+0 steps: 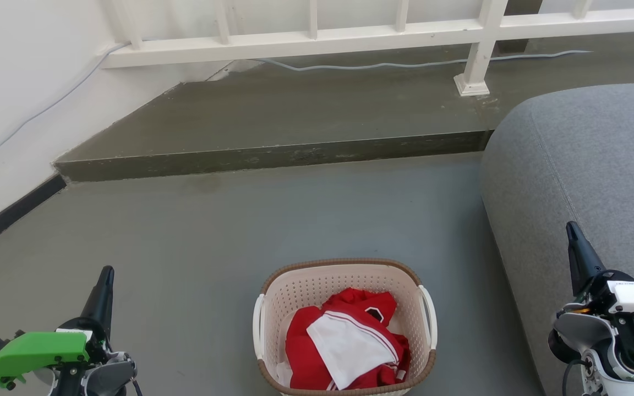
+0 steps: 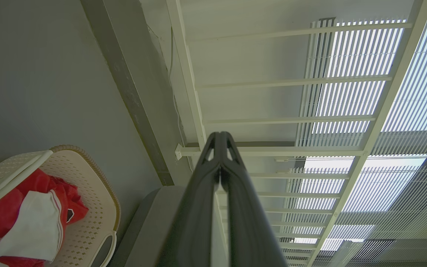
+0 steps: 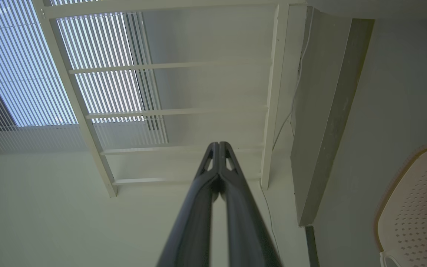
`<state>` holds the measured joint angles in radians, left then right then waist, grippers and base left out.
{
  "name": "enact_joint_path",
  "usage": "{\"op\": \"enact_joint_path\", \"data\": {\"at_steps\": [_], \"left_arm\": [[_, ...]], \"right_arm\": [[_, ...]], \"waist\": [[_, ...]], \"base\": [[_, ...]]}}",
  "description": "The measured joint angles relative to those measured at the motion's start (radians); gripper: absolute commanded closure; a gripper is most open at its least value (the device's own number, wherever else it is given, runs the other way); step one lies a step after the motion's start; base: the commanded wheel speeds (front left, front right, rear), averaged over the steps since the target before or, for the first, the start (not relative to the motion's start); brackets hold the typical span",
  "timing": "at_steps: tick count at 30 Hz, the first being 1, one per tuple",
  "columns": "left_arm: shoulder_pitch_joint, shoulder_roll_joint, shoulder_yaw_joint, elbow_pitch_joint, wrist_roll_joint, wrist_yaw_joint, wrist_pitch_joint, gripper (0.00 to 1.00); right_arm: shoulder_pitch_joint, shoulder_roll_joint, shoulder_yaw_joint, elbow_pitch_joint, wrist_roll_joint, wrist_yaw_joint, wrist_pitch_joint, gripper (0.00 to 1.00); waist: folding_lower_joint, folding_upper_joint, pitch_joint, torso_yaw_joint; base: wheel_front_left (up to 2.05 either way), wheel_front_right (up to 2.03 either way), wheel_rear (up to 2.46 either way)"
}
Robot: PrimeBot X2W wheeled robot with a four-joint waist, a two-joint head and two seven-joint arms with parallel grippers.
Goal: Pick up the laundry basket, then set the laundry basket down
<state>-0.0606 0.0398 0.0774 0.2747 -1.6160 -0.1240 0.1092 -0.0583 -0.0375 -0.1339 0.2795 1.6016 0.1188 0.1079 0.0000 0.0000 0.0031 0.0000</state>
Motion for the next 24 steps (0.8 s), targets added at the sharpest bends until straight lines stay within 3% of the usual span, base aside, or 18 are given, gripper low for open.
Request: {"op": "enact_joint_path", "data": {"at_steps": [24], "left_arm": [[0.000,0.000,0.001,0.000,0.000,0.000,0.000,1.00]], "right_arm": [[0.000,0.000,0.000,0.000,0.000,0.000,0.000,1.00]], "waist": [[0.0000,0.0000,0.000,0.000]], "base": [[0.00,0.00,0.00]]}}
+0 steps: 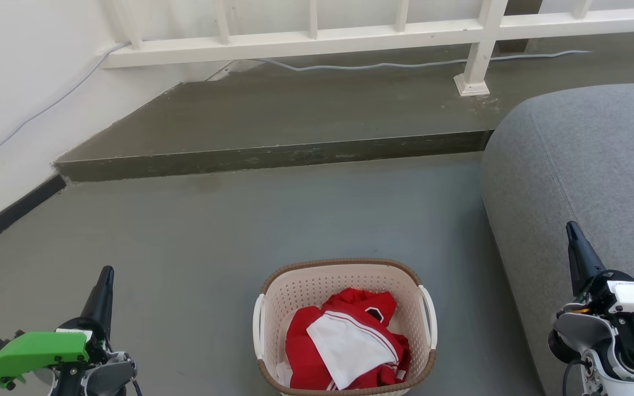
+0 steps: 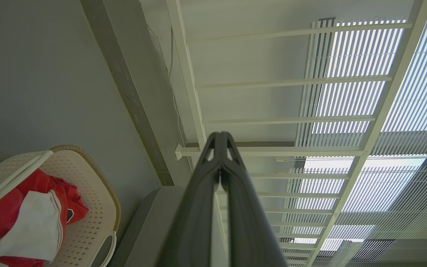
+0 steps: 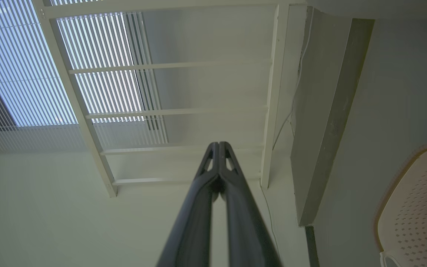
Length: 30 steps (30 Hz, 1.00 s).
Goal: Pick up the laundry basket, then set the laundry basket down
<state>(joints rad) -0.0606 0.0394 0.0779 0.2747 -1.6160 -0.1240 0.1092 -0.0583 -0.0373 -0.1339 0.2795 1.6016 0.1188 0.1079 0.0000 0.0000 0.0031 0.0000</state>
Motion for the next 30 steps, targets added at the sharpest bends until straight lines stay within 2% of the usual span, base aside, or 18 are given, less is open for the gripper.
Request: {"op": "enact_joint_path", "data": {"at_steps": [30], "left_arm": [[0.000,0.000,0.000,0.000,0.000,0.000,0.000,1.00]], "right_arm": [[0.000,0.000,0.000,0.000,0.000,0.000,0.000,1.00]], "waist": [[0.0000,0.0000,0.000,0.000]], "base": [[0.00,0.00,0.00]]}}
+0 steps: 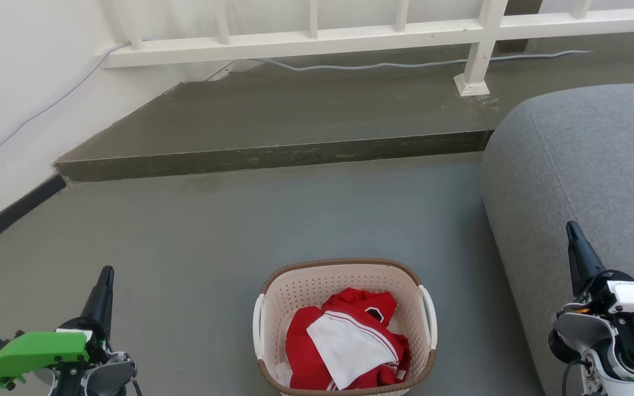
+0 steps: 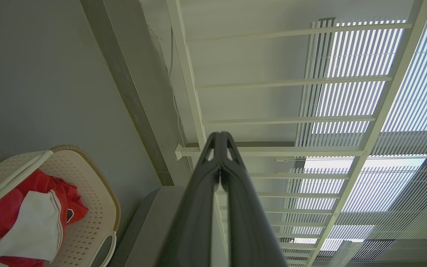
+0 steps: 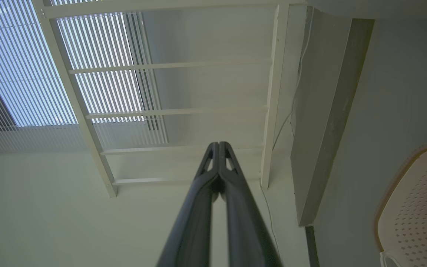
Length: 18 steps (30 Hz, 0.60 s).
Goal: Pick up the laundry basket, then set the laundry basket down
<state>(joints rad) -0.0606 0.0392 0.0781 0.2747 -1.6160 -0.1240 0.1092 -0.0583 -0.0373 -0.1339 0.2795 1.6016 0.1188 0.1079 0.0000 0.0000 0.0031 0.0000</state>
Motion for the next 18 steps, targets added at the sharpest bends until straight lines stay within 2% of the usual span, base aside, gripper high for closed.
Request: {"op": "enact_joint_path", "data": {"at_steps": [18], "left_arm": [[0.000,0.000,0.000,0.000,0.000,0.000,0.000,1.00]], "right_arm": [[0.000,0.000,0.000,0.000,0.000,0.000,0.000,1.00]], "waist": [[0.0000,0.0000,0.000,0.000]], "base": [[0.00,0.00,0.00]]}}
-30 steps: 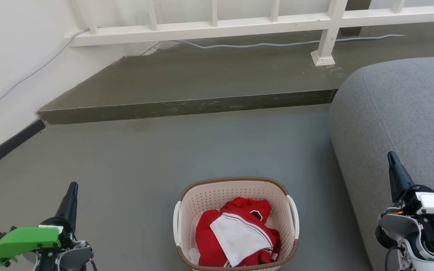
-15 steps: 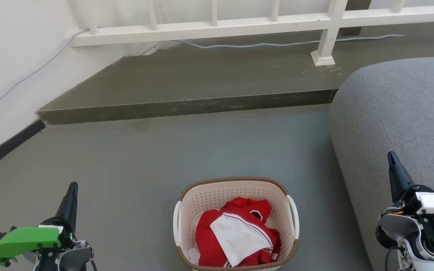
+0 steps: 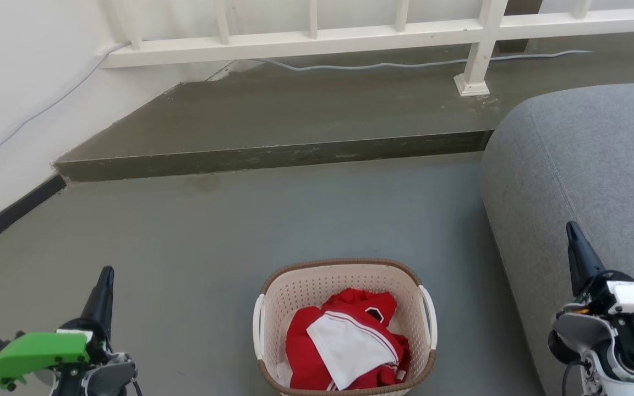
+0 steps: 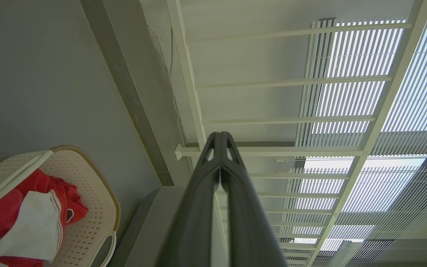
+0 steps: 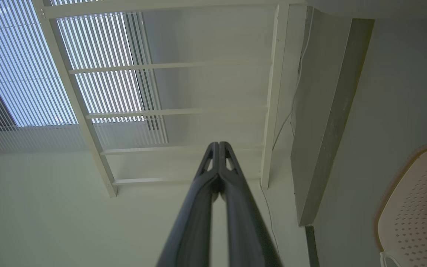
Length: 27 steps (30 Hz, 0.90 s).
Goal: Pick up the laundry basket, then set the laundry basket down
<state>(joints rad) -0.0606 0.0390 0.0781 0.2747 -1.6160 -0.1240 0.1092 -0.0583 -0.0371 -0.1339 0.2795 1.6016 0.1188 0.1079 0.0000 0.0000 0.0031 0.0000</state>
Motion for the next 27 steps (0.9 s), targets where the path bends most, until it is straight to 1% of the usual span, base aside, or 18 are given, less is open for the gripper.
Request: {"op": "enact_joint_path", "data": {"at_steps": [1,2,3,6,17,27], "left_arm": [[0.001,-0.001,0.000,0.002,0.000,0.000,0.000,0.00],[0.004,-0.002,-0.002,0.011,0.000,0.001,0.000,1.00],[0.021,-0.011,-0.005,0.033,0.000,0.001,0.000,0.00],[0.043,-0.023,-0.011,0.047,0.000,0.001,0.000,0.00],[0.041,-0.022,-0.015,0.034,0.003,0.001,-0.024,0.00],[0.040,-0.018,-0.049,0.006,0.074,0.001,-0.068,0.00]], "right_arm": [[0.001,0.001,0.000,0.002,0.000,-0.001,0.000,0.00],[0.005,0.003,0.001,0.009,0.000,-0.002,0.000,1.00],[0.026,0.014,0.003,0.031,0.000,-0.006,0.000,0.00],[0.051,0.024,0.007,0.049,0.000,-0.006,-0.001,0.00],[0.047,0.024,0.026,0.026,0.000,-0.006,-0.021,0.00],[0.045,0.022,0.056,-0.004,-0.023,-0.006,-0.056,0.00]], "waist": [[0.0000,0.0000,0.000,0.000],[0.0000,0.0000,0.000,0.000],[0.0000,0.0000,0.000,0.000],[0.0000,0.0000,0.000,0.000],[0.0000,0.0000,0.002,0.000],[0.0000,0.0000,0.005,-0.001]], "base": [[0.00,0.00,0.00],[0.00,0.00,0.00],[0.00,0.00,0.00],[0.00,0.00,0.00],[0.00,0.00,0.00],[0.00,0.00,0.00]]}}
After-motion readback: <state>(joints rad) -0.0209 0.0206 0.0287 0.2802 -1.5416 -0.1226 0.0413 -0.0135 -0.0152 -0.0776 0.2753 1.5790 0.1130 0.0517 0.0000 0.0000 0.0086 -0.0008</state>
